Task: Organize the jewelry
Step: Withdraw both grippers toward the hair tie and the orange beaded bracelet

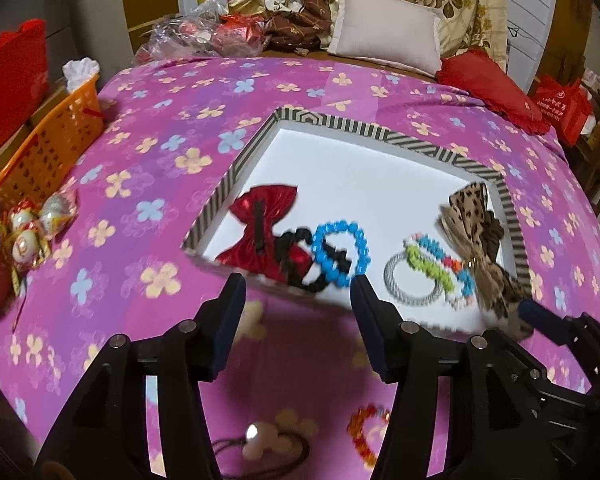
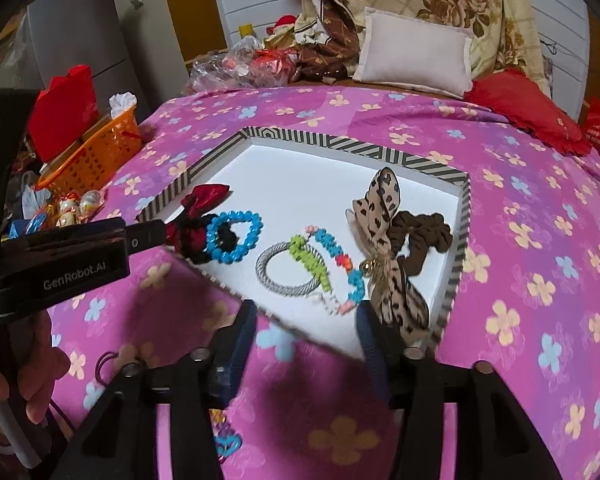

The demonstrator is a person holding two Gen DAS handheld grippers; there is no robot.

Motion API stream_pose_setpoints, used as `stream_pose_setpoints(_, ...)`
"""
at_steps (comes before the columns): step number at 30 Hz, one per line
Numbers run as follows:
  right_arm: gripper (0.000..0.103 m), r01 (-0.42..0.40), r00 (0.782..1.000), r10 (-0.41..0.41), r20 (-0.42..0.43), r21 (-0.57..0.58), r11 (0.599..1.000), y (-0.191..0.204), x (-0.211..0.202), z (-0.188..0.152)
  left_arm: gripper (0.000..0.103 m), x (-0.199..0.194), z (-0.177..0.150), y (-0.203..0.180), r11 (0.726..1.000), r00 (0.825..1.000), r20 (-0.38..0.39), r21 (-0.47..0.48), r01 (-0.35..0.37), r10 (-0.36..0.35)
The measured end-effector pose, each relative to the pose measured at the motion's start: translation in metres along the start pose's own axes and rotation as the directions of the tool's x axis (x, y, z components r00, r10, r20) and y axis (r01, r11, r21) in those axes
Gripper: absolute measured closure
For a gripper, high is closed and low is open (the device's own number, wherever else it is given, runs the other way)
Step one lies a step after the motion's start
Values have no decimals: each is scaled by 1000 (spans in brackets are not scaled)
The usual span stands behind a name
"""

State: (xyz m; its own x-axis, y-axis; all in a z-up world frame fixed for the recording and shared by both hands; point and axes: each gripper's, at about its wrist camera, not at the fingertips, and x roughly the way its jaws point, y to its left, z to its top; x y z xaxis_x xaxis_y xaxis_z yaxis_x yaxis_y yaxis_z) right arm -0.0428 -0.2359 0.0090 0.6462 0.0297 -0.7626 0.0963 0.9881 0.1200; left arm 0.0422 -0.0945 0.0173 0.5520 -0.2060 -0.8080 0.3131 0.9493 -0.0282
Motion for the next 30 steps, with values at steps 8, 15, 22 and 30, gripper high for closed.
stream_pose_setpoints(8, 40, -1, 1000, 1, -1, 1, 1000, 10, -16, -21, 47, -11, -39, 8, 1000, 1000, -24, -4, -20, 20)
stream_pose_setpoints(15, 40, -1, 1000, 1, -22, -12, 1000, 19, -23, -41, 43, -22, -68, 15, 999, 999, -33, -7, -36, 35)
stream_pose_setpoints(22, 39, -8, 999, 7, -35, -26, 1000, 29, -28, -56, 43, -32, -90, 20, 999, 998, -39, -9, -41, 41)
stream_pose_setpoints(30, 39, -12, 999, 9, -48, -44, 999, 39, -33, -68, 43, -41, -111, 26, 998, 998, -43, -26, -49, 48)
